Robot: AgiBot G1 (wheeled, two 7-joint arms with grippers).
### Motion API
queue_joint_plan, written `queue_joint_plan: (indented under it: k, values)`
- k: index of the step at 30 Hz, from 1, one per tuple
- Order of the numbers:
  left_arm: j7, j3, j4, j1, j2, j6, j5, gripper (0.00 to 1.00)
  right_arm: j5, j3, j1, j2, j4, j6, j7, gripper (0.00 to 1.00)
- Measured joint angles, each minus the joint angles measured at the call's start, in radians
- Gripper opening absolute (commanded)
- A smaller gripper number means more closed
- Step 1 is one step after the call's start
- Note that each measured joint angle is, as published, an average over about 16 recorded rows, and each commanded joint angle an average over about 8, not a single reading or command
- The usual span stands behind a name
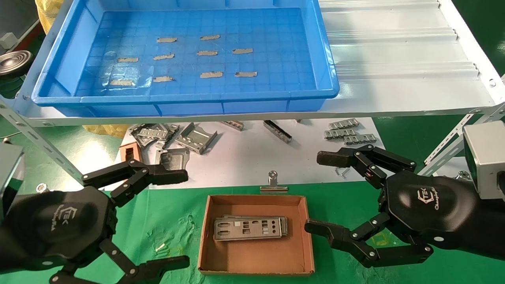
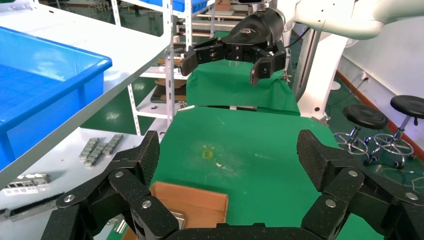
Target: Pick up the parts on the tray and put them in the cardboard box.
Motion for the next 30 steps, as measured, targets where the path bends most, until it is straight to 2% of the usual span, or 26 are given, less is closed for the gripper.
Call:
queue_joint_plan:
  k: [30]
  values:
    - [0.000, 0.000, 0.000, 0.000, 0.000, 0.000, 0.000, 1.00, 0.000, 0.000, 0.000, 0.000, 0.000, 0.000, 0.000, 1.00]
